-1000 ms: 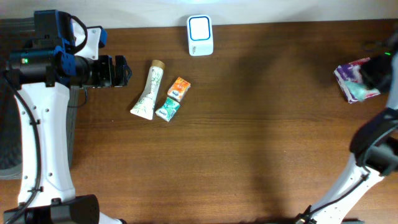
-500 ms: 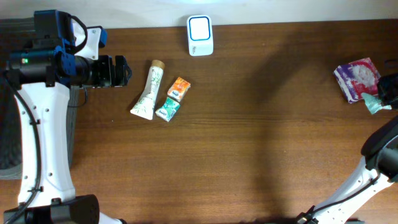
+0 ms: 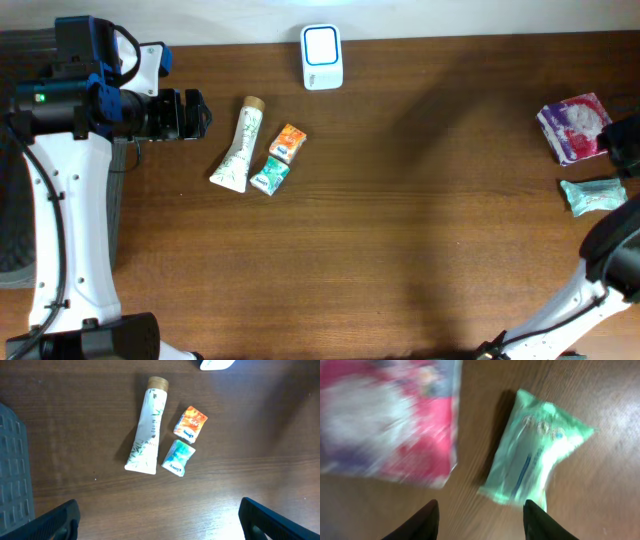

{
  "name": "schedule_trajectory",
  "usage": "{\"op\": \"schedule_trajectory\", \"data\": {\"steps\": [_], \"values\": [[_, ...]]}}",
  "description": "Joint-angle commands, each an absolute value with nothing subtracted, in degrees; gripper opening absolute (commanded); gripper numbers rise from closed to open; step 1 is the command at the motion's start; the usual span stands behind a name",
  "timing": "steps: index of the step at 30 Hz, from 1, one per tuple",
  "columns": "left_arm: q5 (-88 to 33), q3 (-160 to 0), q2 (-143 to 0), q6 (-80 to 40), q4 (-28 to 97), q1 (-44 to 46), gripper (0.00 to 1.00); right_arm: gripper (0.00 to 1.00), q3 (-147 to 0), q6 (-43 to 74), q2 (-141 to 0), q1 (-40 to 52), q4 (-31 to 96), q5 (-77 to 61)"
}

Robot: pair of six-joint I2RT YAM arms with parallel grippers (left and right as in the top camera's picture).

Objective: Scan the item barcode
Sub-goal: 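Carry the green pack to the right edge beside the pink package and release, then reach the right gripper to the orange packet and grasp it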

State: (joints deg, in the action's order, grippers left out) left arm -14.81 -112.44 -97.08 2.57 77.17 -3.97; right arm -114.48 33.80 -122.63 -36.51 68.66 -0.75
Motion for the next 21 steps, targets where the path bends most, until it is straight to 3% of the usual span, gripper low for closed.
{"op": "schedule_trajectory", "data": {"steps": [1,7,10,11,14,21], "values": [[-15.4,-112.6,-97.1,2.6,77.3,-3.9,0.99,0.48,-116.2,30.6,-114.0,-31.0,71.4,-7.0],[-15.4,-112.6,-97.1,2.6,77.3,-3.9,0.99,0.52,-113.3,24.0,-114.3,-10.8,71.2,-14.9],[-15.4,-112.6,-97.1,2.6,77.3,-3.9,0.99,0.79,-110.2,24.0,-116.0,1.0,64.6,-14.8],[-15.4,-112.6,-97.1,2.6,77.3,-3.9,0.99,0.8,-109.2,24.3,-116.6,4.6,61.6,-14.8],[-15.4,-112.6,-97.1,2.6,77.3,-3.9,0.99,0.99,-108.2,24.4,-119.0,12.6,54.2,-14.8],[-15.4,-112.6,-97.1,2.6,77.3,-3.9,0.99,0.99,-108.0,30.3,-121.4,25.9,38.5,-9.0]]}}
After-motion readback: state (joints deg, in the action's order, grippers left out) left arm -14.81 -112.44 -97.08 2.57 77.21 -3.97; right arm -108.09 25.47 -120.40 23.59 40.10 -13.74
